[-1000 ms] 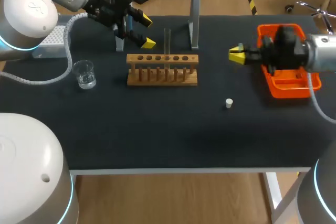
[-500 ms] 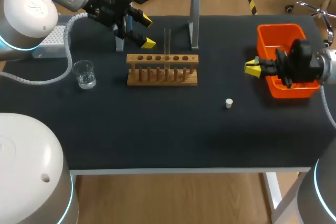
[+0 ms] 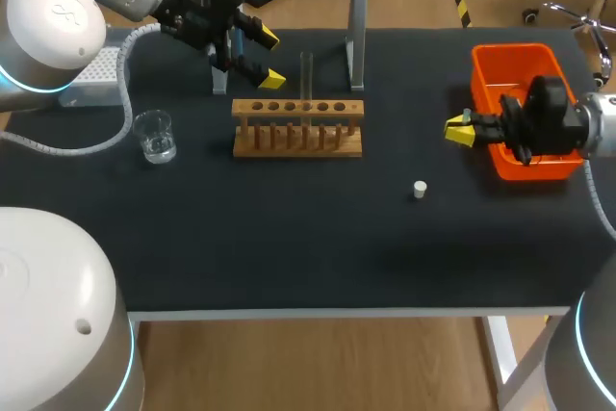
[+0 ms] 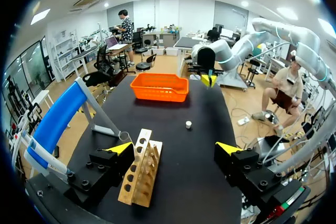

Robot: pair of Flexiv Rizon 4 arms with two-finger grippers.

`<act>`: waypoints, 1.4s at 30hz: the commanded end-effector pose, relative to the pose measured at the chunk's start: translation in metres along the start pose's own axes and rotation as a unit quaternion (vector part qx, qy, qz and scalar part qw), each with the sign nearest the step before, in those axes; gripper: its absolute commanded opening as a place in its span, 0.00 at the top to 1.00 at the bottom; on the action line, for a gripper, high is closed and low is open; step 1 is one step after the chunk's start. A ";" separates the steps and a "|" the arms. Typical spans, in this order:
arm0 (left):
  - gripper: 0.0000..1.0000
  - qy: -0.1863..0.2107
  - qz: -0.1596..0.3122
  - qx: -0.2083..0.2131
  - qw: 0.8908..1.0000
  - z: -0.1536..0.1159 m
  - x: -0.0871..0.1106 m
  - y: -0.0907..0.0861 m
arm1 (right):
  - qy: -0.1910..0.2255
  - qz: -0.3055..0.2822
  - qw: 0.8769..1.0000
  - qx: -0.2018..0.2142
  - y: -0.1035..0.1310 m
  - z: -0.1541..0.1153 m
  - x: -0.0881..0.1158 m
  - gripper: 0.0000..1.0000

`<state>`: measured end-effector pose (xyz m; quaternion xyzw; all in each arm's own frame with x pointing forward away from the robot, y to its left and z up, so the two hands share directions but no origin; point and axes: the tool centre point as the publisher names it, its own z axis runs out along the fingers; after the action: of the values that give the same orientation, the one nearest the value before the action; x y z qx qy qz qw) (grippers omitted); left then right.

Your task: Invert the test tube, pick up the pipette, mount the tip to pipette, aspirate from beaker and dispense into the tube, eject the tip, return the pipette, and cap with the stopper.

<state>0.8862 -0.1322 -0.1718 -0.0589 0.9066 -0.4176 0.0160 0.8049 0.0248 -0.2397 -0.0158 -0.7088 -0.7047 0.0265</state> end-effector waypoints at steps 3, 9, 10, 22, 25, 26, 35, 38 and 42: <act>0.00 0.002 0.000 -0.002 1.000 0.000 -0.001 -0.001 | 0.001 0.000 1.000 0.000 0.000 -0.001 0.000 1.00; 0.00 -0.020 -0.025 0.000 0.999 -0.008 -0.009 0.007 | 0.001 0.000 1.000 0.000 0.000 -0.001 0.000 1.00; 0.00 -0.032 -0.036 -0.004 0.999 -0.014 -0.016 0.014 | 0.001 0.000 1.000 0.000 0.000 -0.001 0.000 1.00; 0.00 -0.182 -0.157 -0.031 0.970 -0.085 -0.083 0.072 | 0.001 0.000 1.000 0.000 0.000 -0.001 0.000 1.00; 0.00 -0.206 -0.179 -0.039 0.961 -0.095 -0.093 0.081 | 0.001 0.000 1.000 0.000 0.000 -0.001 0.000 1.00; 0.00 -0.209 -0.183 -0.046 0.960 -0.096 -0.095 0.083 | 0.001 0.000 1.000 0.000 0.000 -0.001 0.000 1.00; 0.00 -0.209 -0.183 -0.046 0.960 -0.096 -0.095 0.083 | 0.001 0.000 1.000 0.000 0.000 -0.001 0.000 1.00; 0.00 -0.209 -0.183 -0.046 0.960 -0.096 -0.095 0.083 | 0.001 0.000 1.000 0.000 0.000 -0.001 0.000 1.00; 0.00 -0.209 -0.183 -0.046 0.960 -0.096 -0.095 0.083 | 0.001 0.000 1.000 0.000 0.000 -0.001 0.000 1.00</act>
<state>0.9652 0.0051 -0.1751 -0.3099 0.8740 -0.3518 0.1277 0.8050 0.0248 -0.2397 -0.0158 -0.7089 -0.7047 0.0266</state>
